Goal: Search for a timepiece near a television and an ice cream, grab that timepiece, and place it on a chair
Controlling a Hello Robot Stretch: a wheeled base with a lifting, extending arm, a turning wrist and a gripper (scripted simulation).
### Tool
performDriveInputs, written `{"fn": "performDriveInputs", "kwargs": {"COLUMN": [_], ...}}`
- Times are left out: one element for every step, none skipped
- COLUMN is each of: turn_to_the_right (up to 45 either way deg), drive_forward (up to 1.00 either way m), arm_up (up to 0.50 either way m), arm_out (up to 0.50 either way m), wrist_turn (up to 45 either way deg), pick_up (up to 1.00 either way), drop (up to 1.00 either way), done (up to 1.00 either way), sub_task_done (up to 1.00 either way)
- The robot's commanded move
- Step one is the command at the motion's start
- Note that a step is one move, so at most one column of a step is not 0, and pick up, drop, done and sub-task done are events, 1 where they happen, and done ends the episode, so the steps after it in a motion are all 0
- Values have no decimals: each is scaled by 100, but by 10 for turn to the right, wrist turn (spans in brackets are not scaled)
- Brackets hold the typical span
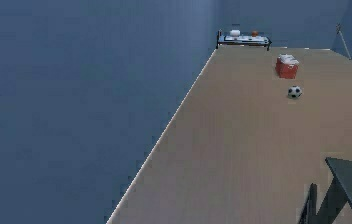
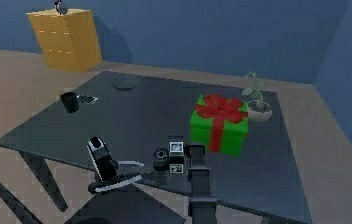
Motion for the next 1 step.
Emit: {"fn": "performDriveInputs", "kwargs": {"turn_to_the_right": [0], "drive_forward": [0], "arm_up": [20], "arm_out": [0], "wrist_turn": [0], "pick_up": [0], "drop": [0], "done": [0], "sub_task_done": [0]}}
